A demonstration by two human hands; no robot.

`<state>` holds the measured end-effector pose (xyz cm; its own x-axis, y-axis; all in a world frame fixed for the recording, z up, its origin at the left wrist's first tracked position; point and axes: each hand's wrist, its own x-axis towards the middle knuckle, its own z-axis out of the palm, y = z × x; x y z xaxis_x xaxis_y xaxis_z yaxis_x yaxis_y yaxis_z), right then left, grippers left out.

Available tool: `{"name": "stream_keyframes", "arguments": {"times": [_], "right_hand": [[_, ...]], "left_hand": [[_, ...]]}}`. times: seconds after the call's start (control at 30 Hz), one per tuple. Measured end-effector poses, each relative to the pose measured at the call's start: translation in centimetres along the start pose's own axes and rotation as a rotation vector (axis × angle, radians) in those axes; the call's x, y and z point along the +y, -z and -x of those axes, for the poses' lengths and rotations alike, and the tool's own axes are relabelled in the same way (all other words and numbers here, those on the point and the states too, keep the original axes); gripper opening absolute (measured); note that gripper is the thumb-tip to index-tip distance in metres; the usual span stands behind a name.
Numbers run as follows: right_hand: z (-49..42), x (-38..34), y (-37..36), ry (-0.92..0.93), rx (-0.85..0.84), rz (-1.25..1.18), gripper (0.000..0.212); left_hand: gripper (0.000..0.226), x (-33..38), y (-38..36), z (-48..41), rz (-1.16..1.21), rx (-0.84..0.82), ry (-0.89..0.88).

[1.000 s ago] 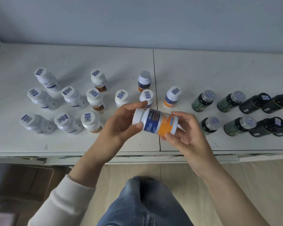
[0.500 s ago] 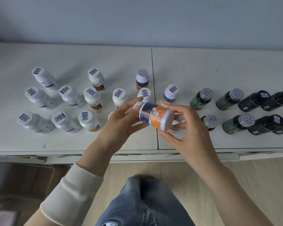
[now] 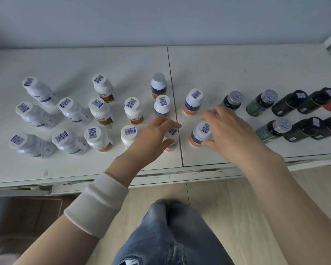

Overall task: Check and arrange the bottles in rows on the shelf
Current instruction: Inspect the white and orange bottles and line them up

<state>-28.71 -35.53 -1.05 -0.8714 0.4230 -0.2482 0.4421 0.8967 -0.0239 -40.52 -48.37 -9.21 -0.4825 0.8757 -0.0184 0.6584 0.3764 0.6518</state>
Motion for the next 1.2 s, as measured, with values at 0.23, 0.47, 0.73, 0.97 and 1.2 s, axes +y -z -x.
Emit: {"name": "stream_keyframes", "arguments": {"times": [0.23, 0.47, 0.73, 0.97, 1.2], "right_hand": [[-0.9, 1.2, -0.1, 0.009, 0.029, -0.005, 0.049], [-3.2, 3.4, 0.0, 0.082, 0.017, -0.022, 0.046], [-6.1, 5.6, 0.6, 0.233, 0.027, -0.076, 0.048], [-8.0, 5.0, -0.6, 0.075, 0.021, -1.175, 0.071], [-8.0, 4.1, -0.4, 0.208, 0.000, -1.618, 0.031]], "left_hand": [[0.041, 0.0, -0.7, 0.1, -0.059, 0.006, 0.025], [0.042, 0.7, 0.9, -1.0, -0.022, 0.095, 0.024], [0.047, 0.0, 1.5, -8.0, -0.332, 0.082, 0.375], [0.030, 1.0, 5.0, -6.2, 0.611, 0.398, 0.366], [0.033, 2.3, 5.6, -5.7, 1.022, 0.291, 0.212]]}}
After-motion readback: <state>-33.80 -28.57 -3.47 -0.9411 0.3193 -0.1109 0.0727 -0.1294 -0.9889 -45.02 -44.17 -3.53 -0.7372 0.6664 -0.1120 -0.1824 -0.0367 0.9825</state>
